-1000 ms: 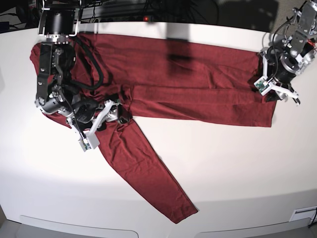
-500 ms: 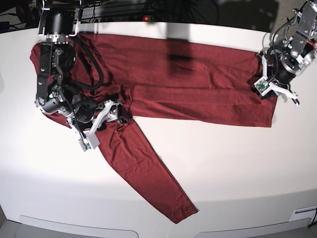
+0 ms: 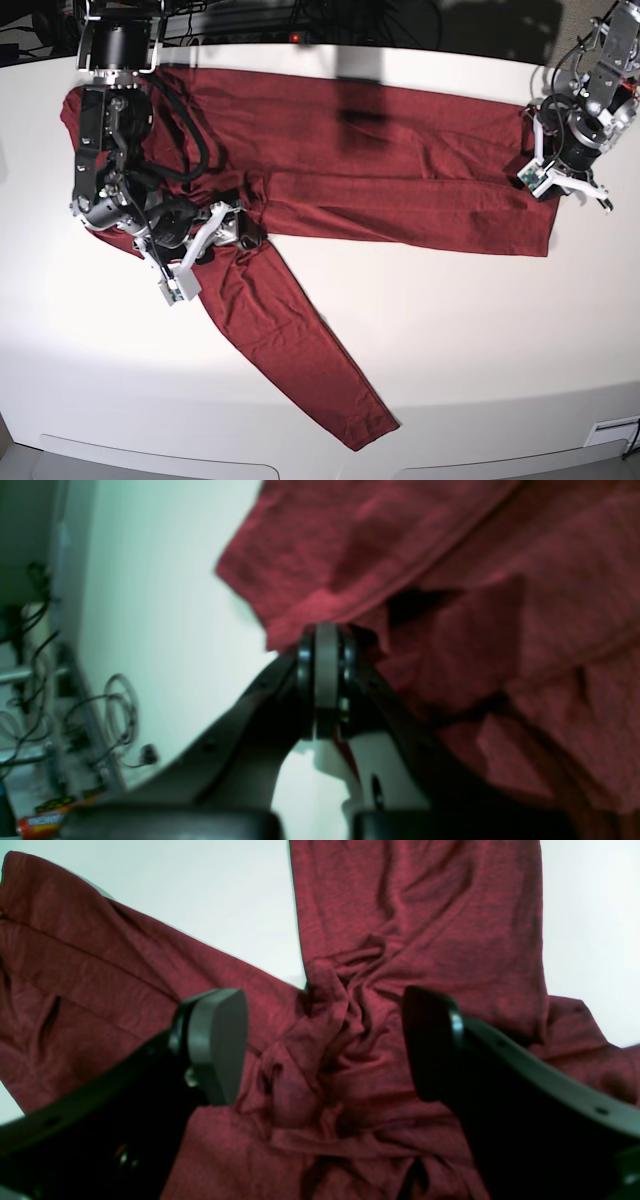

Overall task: Fold the T-shirt properly
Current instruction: 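Grasp the folded end with the left gripper and pull it outward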

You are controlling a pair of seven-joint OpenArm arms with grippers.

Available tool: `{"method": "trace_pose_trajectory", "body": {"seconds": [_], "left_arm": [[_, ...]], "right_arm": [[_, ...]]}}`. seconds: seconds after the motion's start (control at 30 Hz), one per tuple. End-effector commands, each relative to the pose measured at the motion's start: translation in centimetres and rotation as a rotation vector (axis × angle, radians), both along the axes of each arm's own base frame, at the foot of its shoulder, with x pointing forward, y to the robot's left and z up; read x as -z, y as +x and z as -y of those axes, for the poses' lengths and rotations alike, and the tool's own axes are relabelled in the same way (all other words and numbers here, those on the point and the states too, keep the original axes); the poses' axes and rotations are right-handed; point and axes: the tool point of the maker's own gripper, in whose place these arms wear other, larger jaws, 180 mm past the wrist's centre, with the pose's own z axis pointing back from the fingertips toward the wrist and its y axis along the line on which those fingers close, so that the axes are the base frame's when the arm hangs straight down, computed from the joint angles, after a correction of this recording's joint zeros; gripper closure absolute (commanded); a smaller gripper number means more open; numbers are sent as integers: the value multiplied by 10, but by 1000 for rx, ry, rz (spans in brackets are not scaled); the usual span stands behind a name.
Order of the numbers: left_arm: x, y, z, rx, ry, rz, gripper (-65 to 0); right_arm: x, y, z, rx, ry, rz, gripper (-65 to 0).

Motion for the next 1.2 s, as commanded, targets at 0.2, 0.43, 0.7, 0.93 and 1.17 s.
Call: {"method": "trace_pose_trajectory", "body": {"seconds": [0.2, 0.43, 0.7, 0.93, 1.17], "left_arm": [[-21, 3, 12, 34, -24, 58, 0], [-28, 10, 4, 68, 95, 106, -149], [-27, 35, -30, 18, 206, 145, -202], [-20, 33, -51, 7, 256, 115, -200], [-27, 34, -65, 18, 297, 116, -200]], "right_arm": [[-16, 10, -1, -7, 11, 57, -470], [-16, 10, -1, -8, 10, 55, -470], [-17, 10, -3, -10, 25, 57, -470], [-17, 10, -3, -11, 25, 52, -470], [-17, 9, -3, -11, 24, 51, -470]]}}
